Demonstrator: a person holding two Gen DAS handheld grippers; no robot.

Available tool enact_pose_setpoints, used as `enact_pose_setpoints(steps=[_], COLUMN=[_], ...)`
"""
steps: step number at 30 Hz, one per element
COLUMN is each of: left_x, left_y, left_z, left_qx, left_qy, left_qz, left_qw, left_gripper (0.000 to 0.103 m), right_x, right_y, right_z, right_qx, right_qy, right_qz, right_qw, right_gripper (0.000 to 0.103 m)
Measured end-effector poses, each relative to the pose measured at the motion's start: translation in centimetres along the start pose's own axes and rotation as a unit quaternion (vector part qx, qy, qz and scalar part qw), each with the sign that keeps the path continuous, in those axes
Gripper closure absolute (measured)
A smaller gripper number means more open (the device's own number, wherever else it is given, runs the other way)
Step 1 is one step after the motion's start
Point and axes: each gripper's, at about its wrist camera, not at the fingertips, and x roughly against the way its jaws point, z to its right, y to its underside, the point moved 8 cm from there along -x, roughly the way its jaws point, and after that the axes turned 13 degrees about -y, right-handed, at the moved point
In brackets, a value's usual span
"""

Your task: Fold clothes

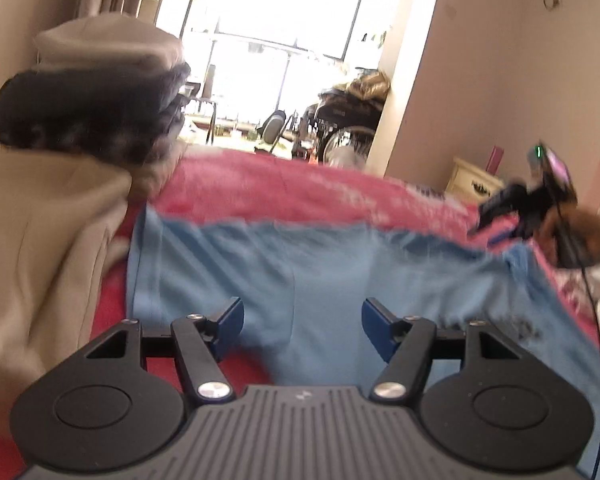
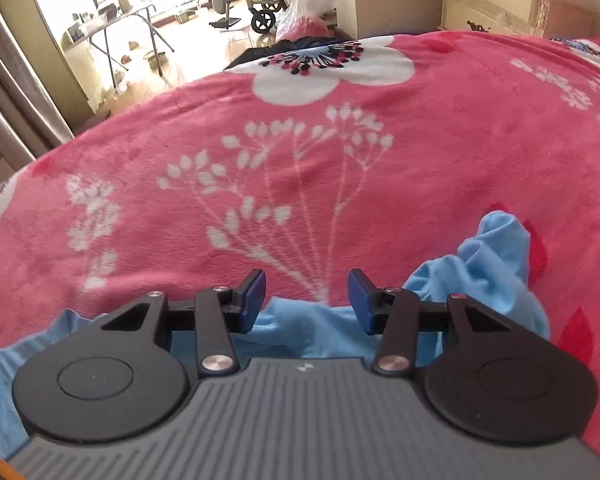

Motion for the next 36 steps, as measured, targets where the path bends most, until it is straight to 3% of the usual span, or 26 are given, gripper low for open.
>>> enact_pose_setpoints(steps=[5,9,10,12,13,16,20,22,24,26,29,33,36], left_x=[-3.8,-9.8,-11.8,-15.5,-17.3,-20.7,-23.9,-24.1,-23.4,-22.8,-22.0,-20.3,-20.0], left_y=[-3.2,-5.2,-5.5,-6.1,-6.3,-6.5,-5.8,-5.3,-5.0,-4.9,-4.7,-6.1,-6.1], left_z=[2.8,6.5,7.8,9.6,10.6,12.1,13.6,14.3,15.1,15.5,16.0,14.9,14.9], left_qx=[-0.006,-0.03,-0.047,-0.081,-0.097,-0.128,-0.168,-0.194,-0.219,-0.23,-0.246,-0.194,-0.185], left_qy=[0.023,0.041,0.043,0.036,0.032,0.027,0.018,0.015,0.03,0.029,0.024,-0.013,-0.041], left_qz=[-0.008,-0.046,-0.064,-0.08,-0.087,-0.102,-0.122,-0.108,-0.092,-0.072,-0.04,0.02,0.038], left_qw=[0.9997,0.9977,0.9959,0.9929,0.9909,0.9862,0.978,0.9749,0.9709,0.97,0.9681,0.9808,0.9812], left_gripper=[0.036,0.033,0.033,0.034,0.036,0.039,0.053,0.057,0.082,0.096,0.1,0.1,0.1], right_x=[-2.3,-3.2,-3.0,-2.7,-2.5,-1.6,0.0,0.8,1.3,1.9,2.4,2.9,2.3], right_y=[0.5,1.1,1.1,1.2,1.2,1.3,0.9,0.7,0.5,0.4,0.5,0.6,0.6], right_z=[-0.3,-0.7,-0.8,-1.0,-1.1,-1.1,-0.8,-0.8,-0.7,-0.6,-0.7,-0.7,-0.6], right_qx=[0.019,0.05,0.055,0.065,0.07,0.089,0.098,0.106,0.112,0.118,0.121,0.118,0.104], right_qy=[-0.013,-0.005,-0.005,-0.005,-0.006,-0.006,-0.009,-0.011,-0.009,-0.006,-0.012,-0.009,-0.009], right_qz=[-0.047,-0.082,-0.086,-0.094,-0.099,-0.092,-0.052,-0.029,-0.012,0.006,0.029,0.07,0.094], right_qw=[0.999,0.995,0.995,0.993,0.993,0.992,0.994,0.994,0.994,0.993,0.992,0.99,0.99], right_gripper=[0.058,0.061,0.064,0.086,0.089,0.096,0.097,0.098,0.098,0.098,0.098,0.098,0.098])
